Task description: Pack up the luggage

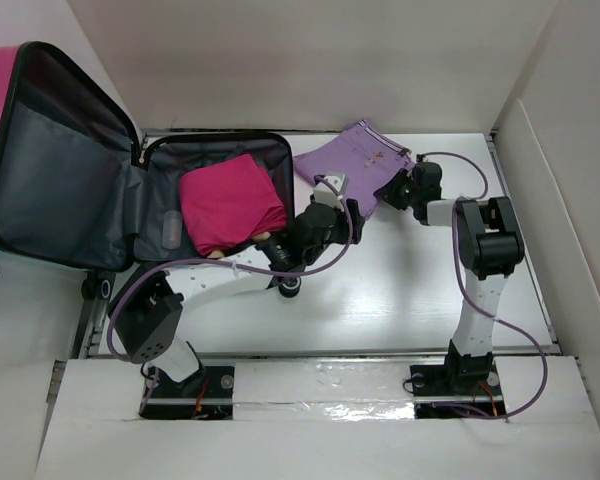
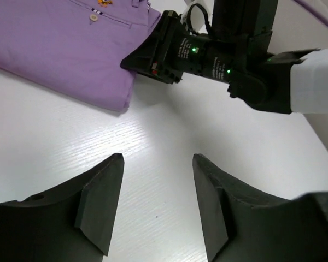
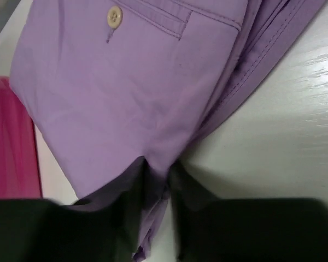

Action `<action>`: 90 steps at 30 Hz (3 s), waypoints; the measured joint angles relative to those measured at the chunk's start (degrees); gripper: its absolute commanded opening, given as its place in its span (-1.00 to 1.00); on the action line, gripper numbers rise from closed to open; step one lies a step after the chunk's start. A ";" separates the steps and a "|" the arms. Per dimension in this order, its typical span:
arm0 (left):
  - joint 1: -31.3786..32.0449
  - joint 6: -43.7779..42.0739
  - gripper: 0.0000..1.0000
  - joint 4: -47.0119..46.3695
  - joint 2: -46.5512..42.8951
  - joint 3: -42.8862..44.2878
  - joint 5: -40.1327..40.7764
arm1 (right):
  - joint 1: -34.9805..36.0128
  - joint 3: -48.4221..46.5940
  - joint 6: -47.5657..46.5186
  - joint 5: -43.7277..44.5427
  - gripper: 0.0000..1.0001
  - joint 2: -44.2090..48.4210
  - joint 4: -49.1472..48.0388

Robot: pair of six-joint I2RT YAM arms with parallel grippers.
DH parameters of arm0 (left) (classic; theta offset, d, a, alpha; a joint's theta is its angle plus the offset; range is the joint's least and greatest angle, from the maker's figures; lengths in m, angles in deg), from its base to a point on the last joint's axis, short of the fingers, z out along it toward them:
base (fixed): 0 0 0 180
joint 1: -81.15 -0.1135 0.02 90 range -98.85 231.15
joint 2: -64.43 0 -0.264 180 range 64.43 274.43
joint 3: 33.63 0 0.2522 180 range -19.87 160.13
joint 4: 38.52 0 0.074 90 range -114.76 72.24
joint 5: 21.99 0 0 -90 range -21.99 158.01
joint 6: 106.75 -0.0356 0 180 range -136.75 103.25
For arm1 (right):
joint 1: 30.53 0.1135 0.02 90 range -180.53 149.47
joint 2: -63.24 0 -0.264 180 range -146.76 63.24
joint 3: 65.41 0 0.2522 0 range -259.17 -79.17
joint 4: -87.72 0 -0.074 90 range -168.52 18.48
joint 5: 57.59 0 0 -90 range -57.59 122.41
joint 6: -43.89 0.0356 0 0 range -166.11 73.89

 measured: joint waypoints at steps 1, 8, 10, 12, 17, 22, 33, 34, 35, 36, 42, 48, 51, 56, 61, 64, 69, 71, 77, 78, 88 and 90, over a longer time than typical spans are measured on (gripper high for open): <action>0.02 0.31 0.18 -0.09 0.00 -0.11 0.07 | 0.04 -0.04 1.05 -0.15 -0.67 -0.55 -0.52; -1.64 3.50 0.37 0.31 1.31 0.22 -0.72 | -0.55 10.69 7.04 0.81 -0.99 3.06 -13.44; -2.16 4.35 0.39 0.50 3.32 1.16 -1.05 | -2.29 18.12 7.52 0.72 -0.99 7.02 -16.44; -2.56 5.11 0.39 0.44 5.90 2.12 -1.38 | -4.63 24.87 7.89 0.24 -0.97 10.71 -19.82; -2.21 7.13 0.43 0.61 10.43 2.54 -1.88 | -8.87 41.55 8.68 0.09 -0.77 19.80 -28.70; -1.73 10.95 0.51 2.25 12.26 2.60 -0.42 | -5.27 54.42 10.27 3.17 -0.44 30.77 -33.79; -2.51 14.91 0.56 6.40 22.34 11.08 2.01 | 10.73 60.61 9.40 16.65 0.75 62.75 -18.73; -2.93 15.13 0.56 6.78 22.73 11.13 2.03 | 10.73 59.74 8.04 18.34 0.74 67.04 -14.93; -3.45 15.26 0.56 7.37 22.97 11.13 2.21 | 10.73 58.75 6.82 20.09 0.63 71.17 -11.26; -4.04 15.41 0.56 7.93 23.15 11.10 2.45 | 10.73 57.96 5.73 21.62 0.56 75.36 -8.24; -7.02 15.39 0.55 9.38 24.04 12.31 4.52 | 10.73 54.40 -0.81 25.81 -0.08 89.90 2.25; -10.93 14.40 0.52 11.02 30.97 18.95 0.44 | 10.73 52.70 -5.35 24.39 0.00 88.50 6.91; -12.11 13.27 0.49 12.20 33.92 21.49 -0.98 | 10.86 52.00 -6.58 22.93 0.01 85.81 7.43; -11.87 12.39 0.38 14.32 37.44 27.32 -3.37 | 13.53 50.27 -7.45 22.53 0.01 82.84 7.43; -10.73 11.91 -0.31 14.08 40.09 30.77 -4.52 | 17.86 49.00 -8.13 24.65 0.02 84.19 7.13; -10.27 11.85 -1.00 13.20 40.48 30.56 -6.16 | 19.28 48.46 -8.70 26.82 0.02 85.11 7.26; -10.14 10.58 -1.00 10.86 39.93 29.51 -8.41 | 19.41 46.29 -10.99 30.77 0.04 86.77 8.90; -10.80 9.86 -1.00 11.15 39.17 29.38 -9.81 | 19.41 45.51 -12.09 32.63 0.04 87.52 8.90; -14.40 7.85 -1.00 15.65 31.78 29.42 -15.50 | 18.97 45.03 -15.37 39.93 0.07 86.42 9.38; -15.50 7.23 -1.00 16.98 29.53 29.42 -15.98 | 18.67 45.05 -15.69 40.39 0.07 86.23 10.03; -37.94 0.90 -1.00 22.40 5.01 24.59 -17.94 | 17.73 45.42 -17.88 39.30 0.11 86.64 11.74; -45.07 0.04 -1.00 22.05 2.69 20.55 -18.60 | 17.73 45.42 -17.94 38.62 0.11 86.29 11.85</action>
